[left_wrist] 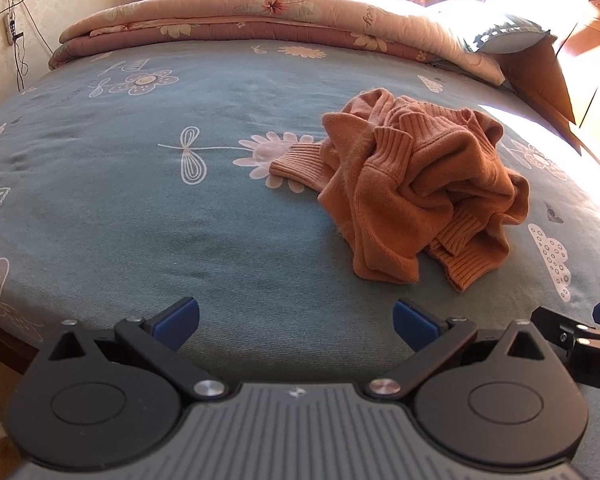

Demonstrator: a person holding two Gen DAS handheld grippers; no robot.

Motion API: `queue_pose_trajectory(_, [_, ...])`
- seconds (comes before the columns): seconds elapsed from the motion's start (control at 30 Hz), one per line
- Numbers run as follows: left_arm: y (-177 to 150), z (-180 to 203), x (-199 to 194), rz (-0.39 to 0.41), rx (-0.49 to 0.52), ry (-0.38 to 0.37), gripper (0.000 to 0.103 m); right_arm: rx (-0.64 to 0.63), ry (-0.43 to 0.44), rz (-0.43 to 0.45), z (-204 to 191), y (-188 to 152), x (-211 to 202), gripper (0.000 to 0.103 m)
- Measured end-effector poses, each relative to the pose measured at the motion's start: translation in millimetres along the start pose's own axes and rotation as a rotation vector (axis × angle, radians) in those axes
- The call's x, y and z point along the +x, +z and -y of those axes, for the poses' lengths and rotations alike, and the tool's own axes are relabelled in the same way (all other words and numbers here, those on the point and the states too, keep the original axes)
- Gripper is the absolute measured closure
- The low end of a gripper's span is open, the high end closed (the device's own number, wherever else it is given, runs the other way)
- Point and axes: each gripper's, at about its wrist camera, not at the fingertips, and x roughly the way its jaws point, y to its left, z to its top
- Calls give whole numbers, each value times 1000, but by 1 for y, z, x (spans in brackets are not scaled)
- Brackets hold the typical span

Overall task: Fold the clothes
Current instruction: 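Move both grippers toward the crumpled orange sweater on the bed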

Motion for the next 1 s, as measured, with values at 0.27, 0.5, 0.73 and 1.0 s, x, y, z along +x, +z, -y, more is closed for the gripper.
queue_pose_trajectory(0.27, [0, 9, 4, 49, 28, -15, 1, 10, 45, 15, 6, 3, 10, 0])
queue_pose_trajectory(0.5, [5, 8, 13, 89, 15, -22, 1, 11, 90, 20, 8, 5, 22, 0])
queue_pose_trajectory(0.73, [9, 3, 30, 28, 19, -26, 1, 12, 144, 21, 9, 7, 33, 0])
queue_pose_trajectory(1.0, [12, 3, 40, 3, 102, -15, 1, -21, 95, -14, 2, 14, 38, 0])
